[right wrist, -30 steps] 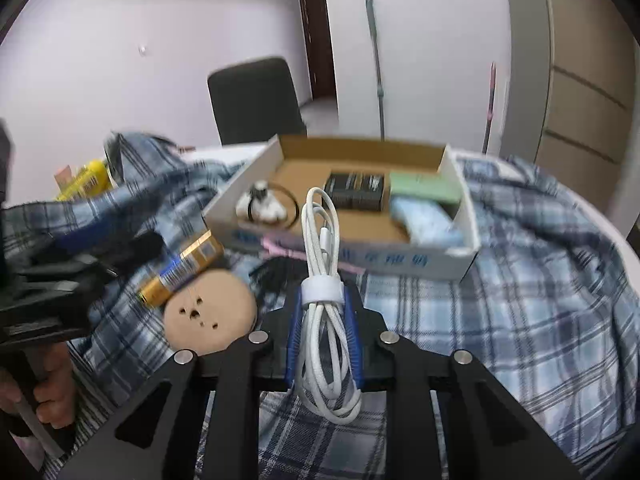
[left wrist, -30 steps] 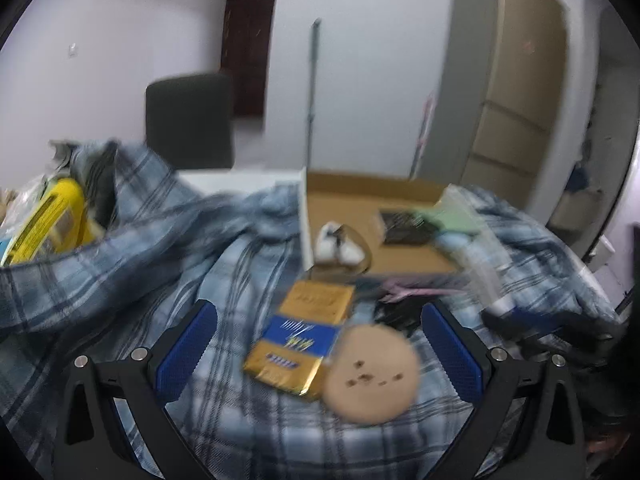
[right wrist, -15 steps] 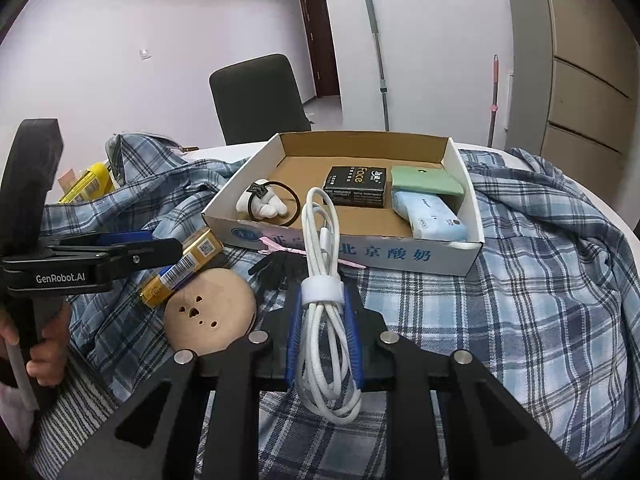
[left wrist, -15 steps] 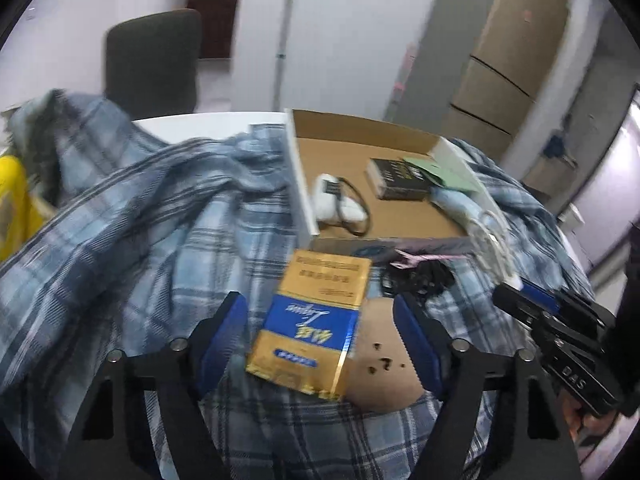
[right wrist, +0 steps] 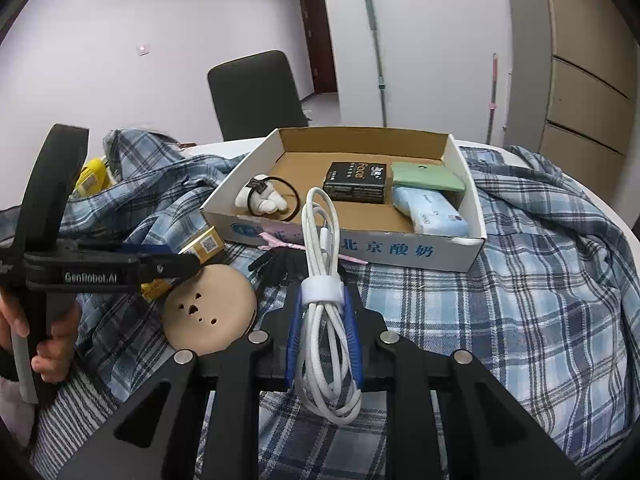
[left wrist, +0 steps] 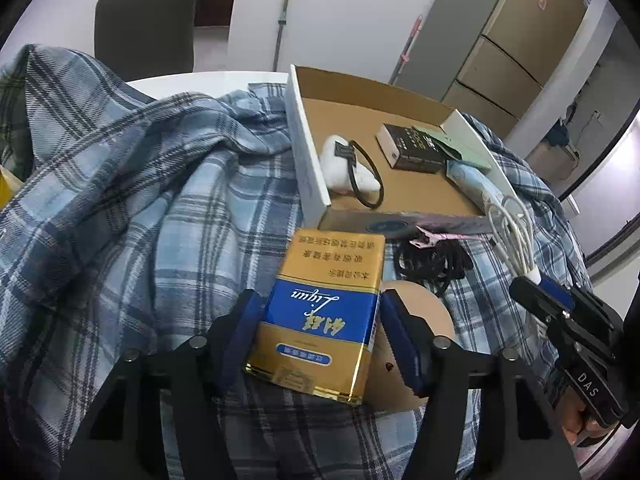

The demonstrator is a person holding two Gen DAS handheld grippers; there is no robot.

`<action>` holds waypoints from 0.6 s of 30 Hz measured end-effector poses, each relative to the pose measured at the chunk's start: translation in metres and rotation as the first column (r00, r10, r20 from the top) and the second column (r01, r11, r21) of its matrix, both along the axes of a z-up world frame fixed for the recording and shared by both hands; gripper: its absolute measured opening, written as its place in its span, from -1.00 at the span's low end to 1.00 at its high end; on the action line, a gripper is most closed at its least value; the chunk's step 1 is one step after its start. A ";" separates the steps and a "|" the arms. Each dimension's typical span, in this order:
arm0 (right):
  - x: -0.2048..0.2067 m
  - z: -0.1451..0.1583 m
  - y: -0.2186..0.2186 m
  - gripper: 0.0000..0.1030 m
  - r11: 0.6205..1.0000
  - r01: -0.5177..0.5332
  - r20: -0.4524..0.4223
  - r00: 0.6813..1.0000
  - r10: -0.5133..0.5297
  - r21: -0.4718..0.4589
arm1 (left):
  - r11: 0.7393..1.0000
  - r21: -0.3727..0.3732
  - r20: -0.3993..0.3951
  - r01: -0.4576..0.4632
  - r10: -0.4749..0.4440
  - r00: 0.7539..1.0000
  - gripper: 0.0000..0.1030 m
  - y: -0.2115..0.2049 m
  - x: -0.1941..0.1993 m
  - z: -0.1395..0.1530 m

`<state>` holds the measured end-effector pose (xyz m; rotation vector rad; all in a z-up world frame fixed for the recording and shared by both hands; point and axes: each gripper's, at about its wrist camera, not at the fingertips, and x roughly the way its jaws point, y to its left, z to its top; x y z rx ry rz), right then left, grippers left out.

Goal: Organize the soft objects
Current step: 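Grasp the gold Liqun box with the left tool while the right holds the cable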

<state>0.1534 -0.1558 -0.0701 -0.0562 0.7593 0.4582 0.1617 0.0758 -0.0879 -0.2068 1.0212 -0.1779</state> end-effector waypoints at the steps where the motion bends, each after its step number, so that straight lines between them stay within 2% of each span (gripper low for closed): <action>1: 0.001 0.001 0.002 -0.62 1.000 0.006 -0.014 1.000 -0.006 0.001 | 1.000 0.001 0.000 0.001 -0.001 1.000 0.25 0.000 0.000 0.000; 4: 0.006 0.006 0.011 -0.62 1.000 -0.007 -0.069 0.998 0.008 0.016 | 1.000 -0.010 0.001 0.004 -0.004 1.000 0.24 0.000 0.001 -0.001; 8: 0.010 0.015 0.029 -0.62 1.000 0.000 -0.086 0.996 0.001 0.015 | 1.000 -0.020 0.009 0.010 -0.010 1.000 0.22 -0.001 -0.001 0.000; 13: 0.005 0.021 0.046 -0.62 1.000 0.000 -0.028 1.000 -0.001 -0.025 | 0.999 -0.016 0.025 0.033 -0.033 0.999 0.22 -0.006 -0.007 0.003; 16: 0.003 0.017 0.047 -0.62 1.000 0.003 -0.028 1.000 -0.004 -0.029 | 0.999 -0.030 0.017 0.035 -0.035 0.999 0.23 -0.005 -0.007 0.003; 17: 0.002 0.014 0.048 -0.62 0.999 0.004 -0.022 1.000 -0.005 -0.040 | 0.999 -0.032 0.005 0.030 -0.030 1.000 0.27 -0.004 -0.006 0.002; 18: 0.002 0.013 0.048 -0.62 0.999 0.002 -0.011 1.000 -0.003 -0.053 | 0.999 -0.034 -0.012 0.023 -0.023 1.000 0.39 -0.002 -0.005 -0.001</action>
